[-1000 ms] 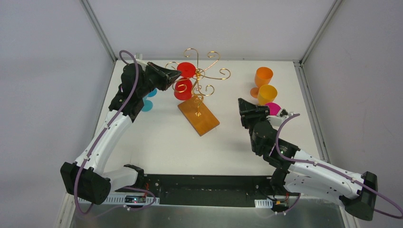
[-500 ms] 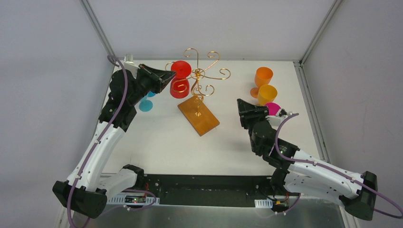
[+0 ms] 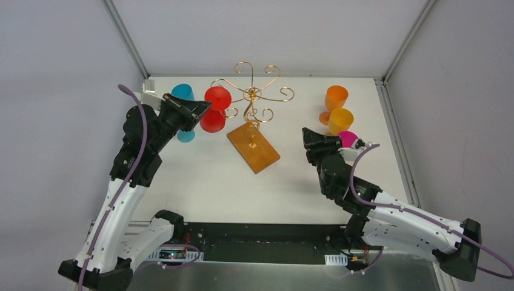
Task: Take the wine glass off the wine glass rack
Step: Pick up the wine glass from the wine rack, then place the wine glass at the center of the board.
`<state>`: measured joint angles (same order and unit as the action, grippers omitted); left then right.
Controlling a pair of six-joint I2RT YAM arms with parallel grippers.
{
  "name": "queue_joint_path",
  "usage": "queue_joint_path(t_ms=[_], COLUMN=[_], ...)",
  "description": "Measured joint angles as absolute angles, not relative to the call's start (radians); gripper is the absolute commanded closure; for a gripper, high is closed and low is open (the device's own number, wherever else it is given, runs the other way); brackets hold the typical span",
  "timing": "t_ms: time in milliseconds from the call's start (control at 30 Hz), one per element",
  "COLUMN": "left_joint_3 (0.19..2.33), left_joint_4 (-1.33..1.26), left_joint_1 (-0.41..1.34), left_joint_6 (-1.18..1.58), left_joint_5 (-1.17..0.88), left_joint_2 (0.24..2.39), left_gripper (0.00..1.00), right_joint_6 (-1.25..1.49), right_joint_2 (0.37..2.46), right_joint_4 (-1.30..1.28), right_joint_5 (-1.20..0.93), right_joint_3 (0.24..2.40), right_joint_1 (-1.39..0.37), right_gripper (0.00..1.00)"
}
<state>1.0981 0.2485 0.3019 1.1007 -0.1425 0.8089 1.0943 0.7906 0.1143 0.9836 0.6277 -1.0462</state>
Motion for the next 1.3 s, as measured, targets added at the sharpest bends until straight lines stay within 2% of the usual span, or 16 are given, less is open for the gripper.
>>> queue_joint_path(t_ms=[167, 367, 700, 1067, 1300], left_joint_3=[1.086, 1.084, 1.085, 1.076, 1.063], left_joint_4=[0.299, 0.358, 0.411, 0.451, 0.461], left_joint_1=[0.302, 0.302, 0.302, 0.311, 0.486], left_joint_6=[1.053, 0.964, 0.852, 0.756, 0.632], left_joint_5=[-0.130, -0.156, -0.400, -0.731, -0.775], left_joint_2=[0.756, 0.710, 0.688, 0.703, 0.772], left_gripper=[1.00, 1.00, 1.00, 1.00, 1.00], right_joint_6=[1.002, 0.854, 0.719, 0.725, 0.823], right_joint_2=[0.765, 0.755, 0.828, 0.828, 0.836], right_joint_4=[0.112, 0.062, -0.126, -0.237, -0.270], right_joint_5=[0.927, 0.721, 0.386, 0.110, -0.088], right_joint_3=[0.628, 0.658, 0.780, 0.781, 0.781], right_joint_1=[-1.016, -0.963, -0.934, -0.900, -0.833], right_gripper=[0.52, 0.48, 0.43, 0.41, 0.41])
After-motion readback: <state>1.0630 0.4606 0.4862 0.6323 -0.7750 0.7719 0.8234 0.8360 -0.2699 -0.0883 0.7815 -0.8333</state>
